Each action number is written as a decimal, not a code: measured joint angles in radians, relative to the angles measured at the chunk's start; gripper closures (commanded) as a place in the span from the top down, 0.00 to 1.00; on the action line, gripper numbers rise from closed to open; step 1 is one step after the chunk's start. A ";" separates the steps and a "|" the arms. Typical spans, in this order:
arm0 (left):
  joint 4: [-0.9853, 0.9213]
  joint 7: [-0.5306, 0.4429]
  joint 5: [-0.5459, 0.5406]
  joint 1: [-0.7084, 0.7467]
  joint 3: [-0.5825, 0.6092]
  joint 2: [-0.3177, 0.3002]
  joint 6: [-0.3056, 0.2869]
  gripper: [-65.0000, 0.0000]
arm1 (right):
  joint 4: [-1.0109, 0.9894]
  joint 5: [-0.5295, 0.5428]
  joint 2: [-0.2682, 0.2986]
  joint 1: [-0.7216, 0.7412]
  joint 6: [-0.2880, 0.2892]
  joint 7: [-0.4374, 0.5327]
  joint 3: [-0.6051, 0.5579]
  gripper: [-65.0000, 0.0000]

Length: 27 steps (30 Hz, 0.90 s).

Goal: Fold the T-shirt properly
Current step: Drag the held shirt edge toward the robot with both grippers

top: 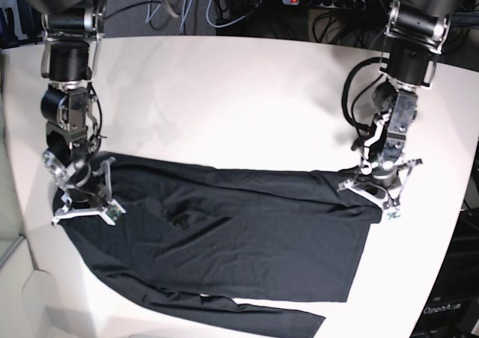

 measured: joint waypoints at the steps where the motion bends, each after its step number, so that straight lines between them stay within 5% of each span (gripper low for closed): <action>1: 0.000 0.000 0.000 0.000 0.000 0.000 0.000 0.00 | 0.000 0.000 0.000 0.000 0.000 0.000 0.000 0.17; 8: 0.000 0.000 0.000 0.000 0.000 0.000 0.000 0.00 | 0.000 0.000 0.006 0.001 0.000 0.000 0.001 0.32; 21: 0.000 0.000 0.000 0.000 0.000 0.001 0.000 0.00 | 0.006 0.000 0.002 0.083 -0.061 -0.003 0.074 0.32; 27: 0.000 0.002 0.000 0.000 -0.002 -0.002 0.002 0.00 | 0.089 -0.001 -0.008 -0.024 -0.066 -0.008 0.074 0.32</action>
